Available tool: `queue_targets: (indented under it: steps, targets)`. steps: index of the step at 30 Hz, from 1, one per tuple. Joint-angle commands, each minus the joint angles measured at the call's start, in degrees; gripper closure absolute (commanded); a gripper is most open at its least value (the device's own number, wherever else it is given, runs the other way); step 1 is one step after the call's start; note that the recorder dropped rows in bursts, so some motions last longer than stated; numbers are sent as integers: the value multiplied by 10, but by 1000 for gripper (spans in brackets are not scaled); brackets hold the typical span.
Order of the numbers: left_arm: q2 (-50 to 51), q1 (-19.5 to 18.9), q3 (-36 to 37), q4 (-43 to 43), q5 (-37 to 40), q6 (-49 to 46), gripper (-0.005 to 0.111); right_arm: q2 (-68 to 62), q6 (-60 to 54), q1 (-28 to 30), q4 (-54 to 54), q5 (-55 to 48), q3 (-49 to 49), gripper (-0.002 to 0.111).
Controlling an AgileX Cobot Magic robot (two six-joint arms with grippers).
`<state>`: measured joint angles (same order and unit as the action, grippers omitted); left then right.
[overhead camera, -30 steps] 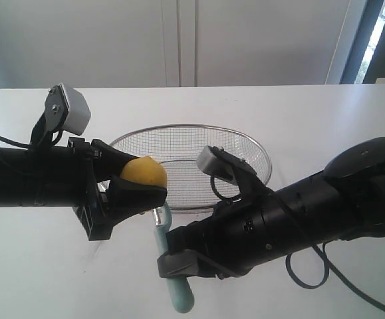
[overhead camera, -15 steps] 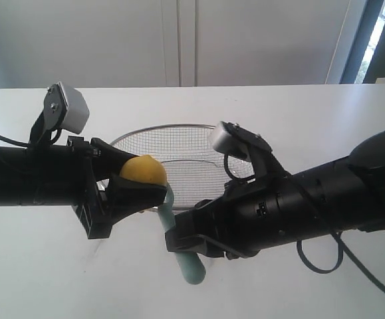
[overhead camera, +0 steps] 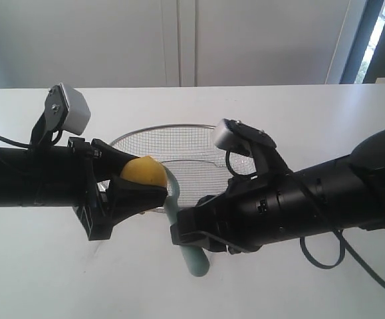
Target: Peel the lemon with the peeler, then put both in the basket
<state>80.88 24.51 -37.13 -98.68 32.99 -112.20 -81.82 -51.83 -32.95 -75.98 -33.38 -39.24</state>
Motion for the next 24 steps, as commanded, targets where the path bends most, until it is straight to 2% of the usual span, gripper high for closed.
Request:
queue_targets:
  steps: [1,17,24]
  targets:
    - [-2,2,-3,-13,13,-92,107,7,7,5,1,18,-1,108]
    - [-2,2,-3,-13,13,-92,107,79,16,5,12,40,-1,108]
    - [-2,2,-3,-13,14,-92,107,146,-5,5,30,-13,-1,108]
